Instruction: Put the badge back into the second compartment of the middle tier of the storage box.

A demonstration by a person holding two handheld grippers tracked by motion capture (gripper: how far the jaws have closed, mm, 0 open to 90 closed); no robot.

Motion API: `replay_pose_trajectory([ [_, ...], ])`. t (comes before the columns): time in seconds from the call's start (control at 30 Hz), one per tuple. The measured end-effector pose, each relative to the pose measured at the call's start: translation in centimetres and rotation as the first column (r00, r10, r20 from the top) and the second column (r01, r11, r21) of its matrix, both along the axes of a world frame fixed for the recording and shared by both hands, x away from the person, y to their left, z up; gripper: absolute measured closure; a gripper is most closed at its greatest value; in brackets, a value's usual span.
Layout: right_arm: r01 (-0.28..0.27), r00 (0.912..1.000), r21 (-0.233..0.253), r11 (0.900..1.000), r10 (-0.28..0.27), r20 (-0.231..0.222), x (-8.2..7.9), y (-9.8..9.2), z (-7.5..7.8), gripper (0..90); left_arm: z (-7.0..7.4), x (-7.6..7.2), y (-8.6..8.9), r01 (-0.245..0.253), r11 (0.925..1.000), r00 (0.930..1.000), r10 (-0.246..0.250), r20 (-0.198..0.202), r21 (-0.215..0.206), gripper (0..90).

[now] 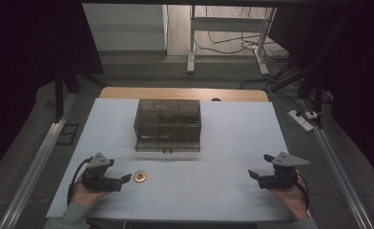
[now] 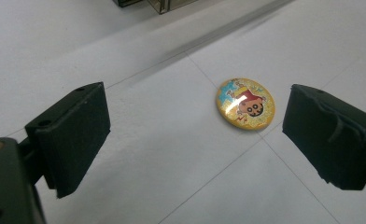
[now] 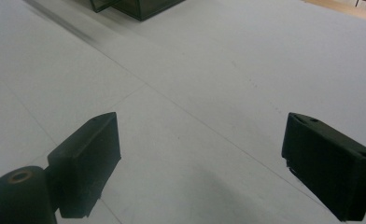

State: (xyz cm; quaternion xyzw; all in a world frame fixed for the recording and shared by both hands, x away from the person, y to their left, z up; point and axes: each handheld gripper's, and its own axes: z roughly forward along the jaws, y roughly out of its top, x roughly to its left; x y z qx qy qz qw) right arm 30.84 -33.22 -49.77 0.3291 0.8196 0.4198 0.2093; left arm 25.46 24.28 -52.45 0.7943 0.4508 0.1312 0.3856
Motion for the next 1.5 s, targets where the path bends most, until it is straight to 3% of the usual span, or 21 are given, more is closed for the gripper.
replay_pose_trajectory([
  [0.77,-0.013,0.9999,-0.019,1.000,0.013,-0.008,0.0,0.3,-0.2,12.1,0.3,0.0,0.0,-0.001,1.0000,1.0000,0.001,0.003,0.000,8.3],
  [1.07,-0.012,0.9999,-0.014,1.000,0.012,-0.001,0.0,0.3,0.0,12.4,1.2,0.1,-0.2,0.023,0.9997,0.9997,-0.023,0.002,0.000,9.8],
  [1.5,-0.009,1.0000,-0.017,1.000,0.010,0.003,0.0,0.4,-0.1,12.5,2.0,0.8,-1.9,0.097,0.9943,0.9951,-0.096,-0.022,0.045,10.3],
])
